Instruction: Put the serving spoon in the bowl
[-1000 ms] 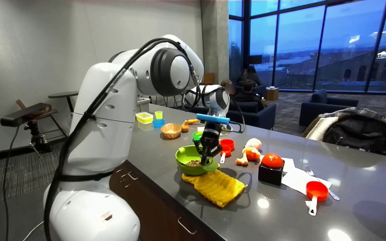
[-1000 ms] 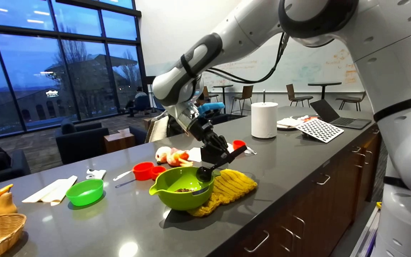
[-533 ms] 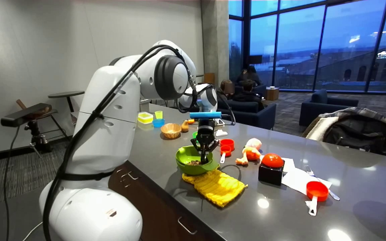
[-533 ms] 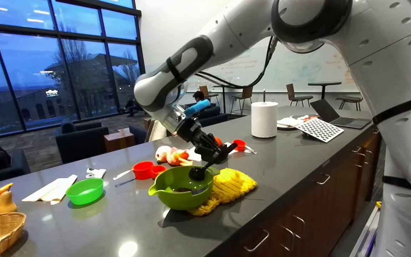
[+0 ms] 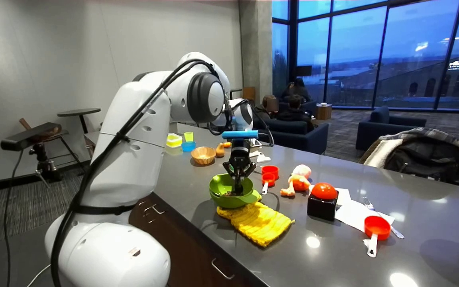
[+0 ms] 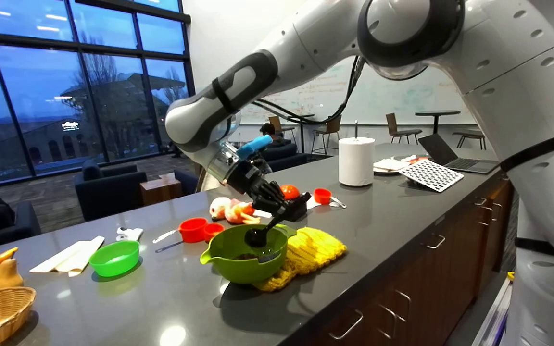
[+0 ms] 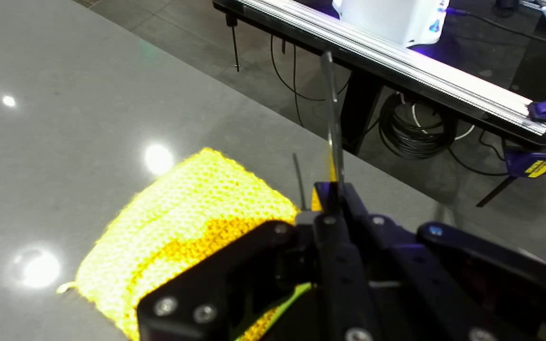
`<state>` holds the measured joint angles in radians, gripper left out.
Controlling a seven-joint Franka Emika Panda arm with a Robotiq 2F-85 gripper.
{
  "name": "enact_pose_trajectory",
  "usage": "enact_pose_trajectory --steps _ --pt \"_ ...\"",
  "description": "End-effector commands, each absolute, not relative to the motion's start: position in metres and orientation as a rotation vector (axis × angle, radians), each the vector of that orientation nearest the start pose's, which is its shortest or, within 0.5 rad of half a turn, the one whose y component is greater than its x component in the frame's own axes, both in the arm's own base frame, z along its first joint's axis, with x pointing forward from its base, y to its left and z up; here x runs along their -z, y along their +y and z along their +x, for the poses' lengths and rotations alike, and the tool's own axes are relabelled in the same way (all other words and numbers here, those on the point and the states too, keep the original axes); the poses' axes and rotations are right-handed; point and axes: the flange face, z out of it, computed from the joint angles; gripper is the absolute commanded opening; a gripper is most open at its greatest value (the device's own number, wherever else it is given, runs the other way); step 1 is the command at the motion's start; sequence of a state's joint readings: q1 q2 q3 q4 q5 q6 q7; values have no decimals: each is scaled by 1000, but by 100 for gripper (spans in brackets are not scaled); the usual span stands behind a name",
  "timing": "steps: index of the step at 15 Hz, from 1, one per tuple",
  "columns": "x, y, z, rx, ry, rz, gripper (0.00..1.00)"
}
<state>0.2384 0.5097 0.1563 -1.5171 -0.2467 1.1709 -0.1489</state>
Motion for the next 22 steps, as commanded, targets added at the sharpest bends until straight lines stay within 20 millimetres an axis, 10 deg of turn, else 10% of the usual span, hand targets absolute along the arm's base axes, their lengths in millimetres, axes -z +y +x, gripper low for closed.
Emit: enact_pose_trajectory --steps 1,10,16,22 --pt "-350 185 563 -1368 -871 -3004 35" --pt "-362 172 573 -1292 -832 -3013 96" --pt "-401 128 589 -930 -732 -3048 100" --pt "-452 43 603 -446 -495 -3046 100"
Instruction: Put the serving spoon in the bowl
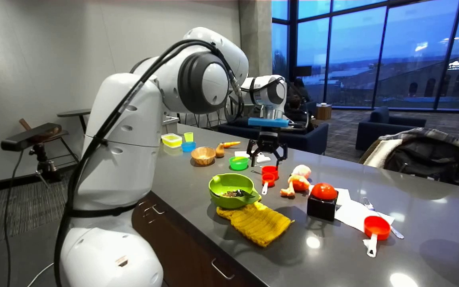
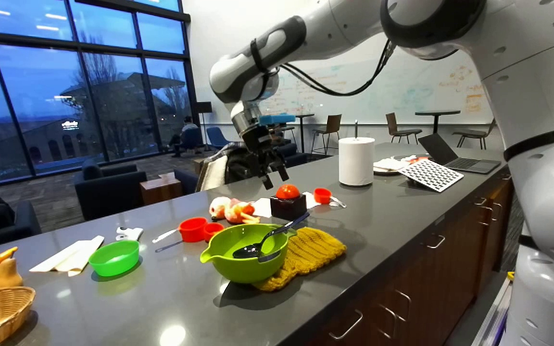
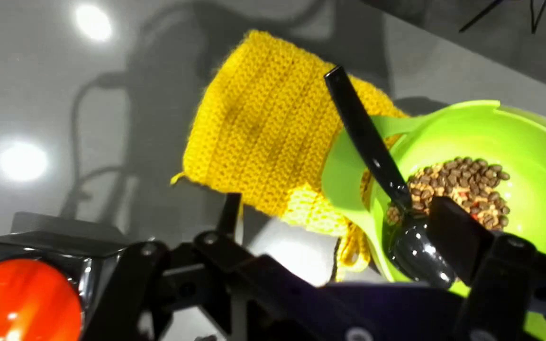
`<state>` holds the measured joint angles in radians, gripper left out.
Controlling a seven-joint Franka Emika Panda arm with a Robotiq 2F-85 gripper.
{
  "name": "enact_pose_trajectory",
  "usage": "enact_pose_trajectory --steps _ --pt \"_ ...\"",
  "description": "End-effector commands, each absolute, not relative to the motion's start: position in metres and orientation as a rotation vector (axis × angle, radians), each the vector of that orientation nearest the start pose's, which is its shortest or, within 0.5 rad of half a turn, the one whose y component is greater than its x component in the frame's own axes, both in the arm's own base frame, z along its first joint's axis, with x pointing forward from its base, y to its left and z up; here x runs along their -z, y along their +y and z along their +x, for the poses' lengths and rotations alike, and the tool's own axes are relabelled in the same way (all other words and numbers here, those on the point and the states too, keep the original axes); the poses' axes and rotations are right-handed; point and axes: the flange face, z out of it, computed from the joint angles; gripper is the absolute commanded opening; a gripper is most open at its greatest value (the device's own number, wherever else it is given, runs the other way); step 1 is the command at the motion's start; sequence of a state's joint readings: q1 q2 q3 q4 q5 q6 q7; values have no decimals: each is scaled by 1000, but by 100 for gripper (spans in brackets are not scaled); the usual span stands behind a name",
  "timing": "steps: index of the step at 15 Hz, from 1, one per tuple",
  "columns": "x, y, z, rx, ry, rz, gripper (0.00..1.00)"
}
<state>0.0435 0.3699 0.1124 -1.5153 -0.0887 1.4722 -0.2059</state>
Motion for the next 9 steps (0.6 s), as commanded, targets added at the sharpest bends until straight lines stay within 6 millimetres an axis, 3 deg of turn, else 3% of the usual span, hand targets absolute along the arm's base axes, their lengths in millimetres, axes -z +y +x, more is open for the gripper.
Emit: enact_pose_trajectory --steps 1,5,9 --pt "-459 29 604 -363 -457 -3044 100" --pt "-478 -31 601 -83 -303 -3038 100" --pt "-488 -82 593 71 -187 -3092 100"
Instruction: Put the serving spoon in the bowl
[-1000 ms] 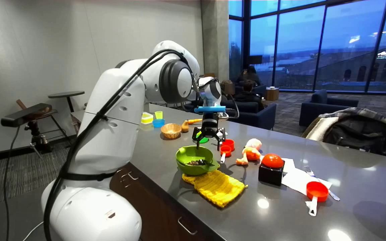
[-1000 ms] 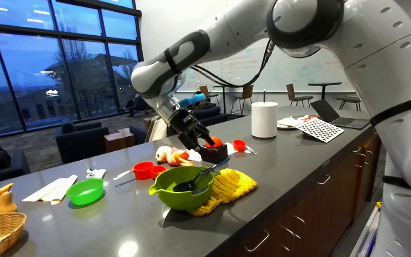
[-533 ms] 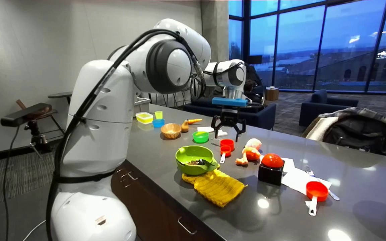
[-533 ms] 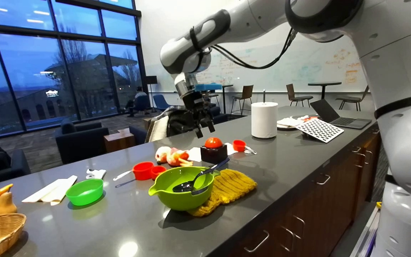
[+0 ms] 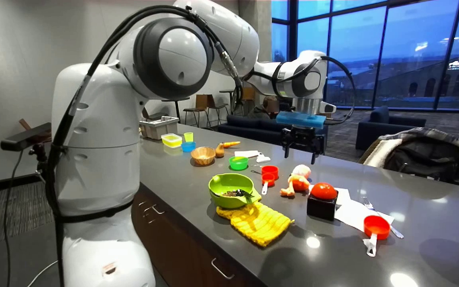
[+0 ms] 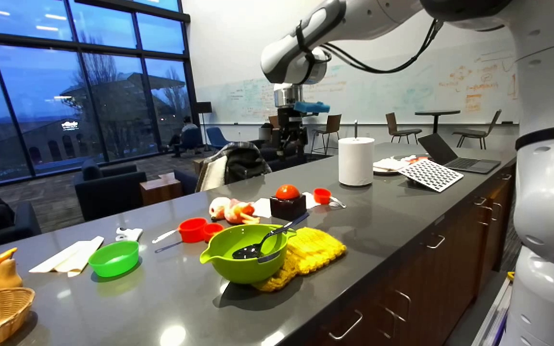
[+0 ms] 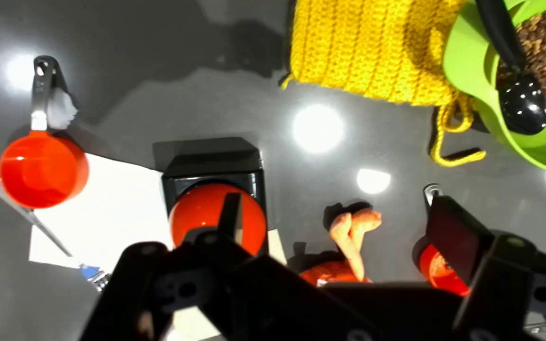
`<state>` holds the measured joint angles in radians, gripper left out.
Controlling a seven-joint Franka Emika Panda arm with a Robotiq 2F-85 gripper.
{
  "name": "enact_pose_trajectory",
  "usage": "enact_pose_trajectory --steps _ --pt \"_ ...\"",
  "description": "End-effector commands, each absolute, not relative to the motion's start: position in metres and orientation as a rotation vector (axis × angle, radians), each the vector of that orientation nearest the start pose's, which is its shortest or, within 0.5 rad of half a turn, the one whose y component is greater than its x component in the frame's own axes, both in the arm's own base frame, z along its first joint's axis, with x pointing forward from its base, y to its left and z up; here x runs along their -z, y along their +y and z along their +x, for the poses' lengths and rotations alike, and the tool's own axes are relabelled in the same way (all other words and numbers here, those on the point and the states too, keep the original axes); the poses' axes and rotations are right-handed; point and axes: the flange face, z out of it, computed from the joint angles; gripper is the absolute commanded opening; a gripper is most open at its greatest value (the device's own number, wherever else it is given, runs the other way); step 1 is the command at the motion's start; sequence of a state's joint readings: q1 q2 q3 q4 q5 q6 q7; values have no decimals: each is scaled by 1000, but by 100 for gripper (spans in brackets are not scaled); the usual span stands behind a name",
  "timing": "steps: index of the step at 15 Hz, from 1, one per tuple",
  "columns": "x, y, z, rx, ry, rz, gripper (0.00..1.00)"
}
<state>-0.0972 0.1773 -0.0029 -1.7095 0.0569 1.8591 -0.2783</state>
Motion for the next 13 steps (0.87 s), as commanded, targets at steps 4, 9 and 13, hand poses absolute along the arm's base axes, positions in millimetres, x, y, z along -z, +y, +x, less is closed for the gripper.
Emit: enact_pose_trajectory --steps 4,9,13 --pt "-492 -125 574 102 -57 -3119 100" --pt "-494 -163 538 74 51 -3116 100" --pt "-491 -166 547 62 63 -3107 100"
